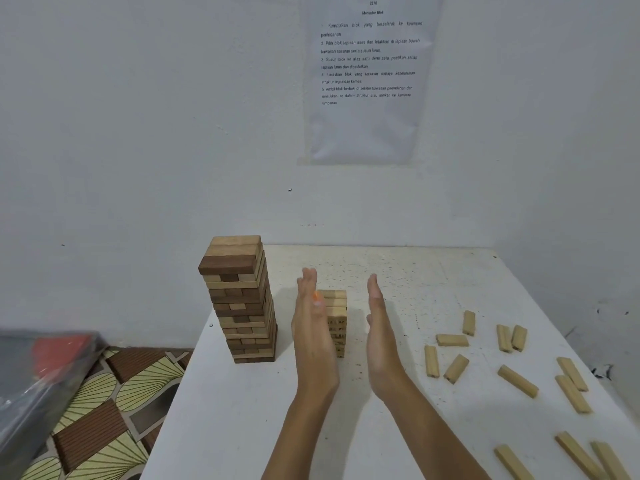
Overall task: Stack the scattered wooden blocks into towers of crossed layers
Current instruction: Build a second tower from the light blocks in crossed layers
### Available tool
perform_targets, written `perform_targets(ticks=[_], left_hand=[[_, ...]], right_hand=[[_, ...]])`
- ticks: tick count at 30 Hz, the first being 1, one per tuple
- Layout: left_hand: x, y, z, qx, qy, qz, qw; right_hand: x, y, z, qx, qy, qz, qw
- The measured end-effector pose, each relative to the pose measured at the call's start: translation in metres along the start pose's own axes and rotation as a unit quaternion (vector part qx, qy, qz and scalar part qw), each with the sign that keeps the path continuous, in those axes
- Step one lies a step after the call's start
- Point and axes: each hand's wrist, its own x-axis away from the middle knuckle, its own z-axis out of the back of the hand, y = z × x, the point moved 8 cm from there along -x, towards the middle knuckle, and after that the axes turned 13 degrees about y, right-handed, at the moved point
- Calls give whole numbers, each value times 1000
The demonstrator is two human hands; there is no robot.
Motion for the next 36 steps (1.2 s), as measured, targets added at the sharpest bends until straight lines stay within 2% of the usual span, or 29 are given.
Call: perform_targets(ticks=[4, 8, 15, 18, 22, 26, 30, 34, 36], left_hand=[[8, 27, -10, -1, -1, -79, 997], [24, 39, -28, 19, -22, -99, 995], [57, 21, -70, -3, -67, -82, 994], [67, 5, -89, -3, -86, -38, 996], [79, -20, -114, -62, -117, -26, 991], [92, -34, -141, -117, -171, -48, 977], [98, -44, -164, -210, -209, -122, 947], [103, -62, -185, -324, -273, -187, 886], [107, -68, -192, -363, -297, -203, 859]], right_hand=[[-1, -17, 22, -12, 33, 59, 998], [0, -28, 53, -38, 68, 84, 993], [3, -22, 125, -56, 146, 70, 985], [2, -15, 157, -55, 179, 62, 980], [-1, -8, 195, -32, 218, 70, 973], [-9, 0, 230, 60, 250, 89, 962], [-19, 8, 252, 217, 248, 121, 936], [-31, 21, 267, 451, 202, 164, 854], [-35, 30, 271, 518, 174, 153, 824]])
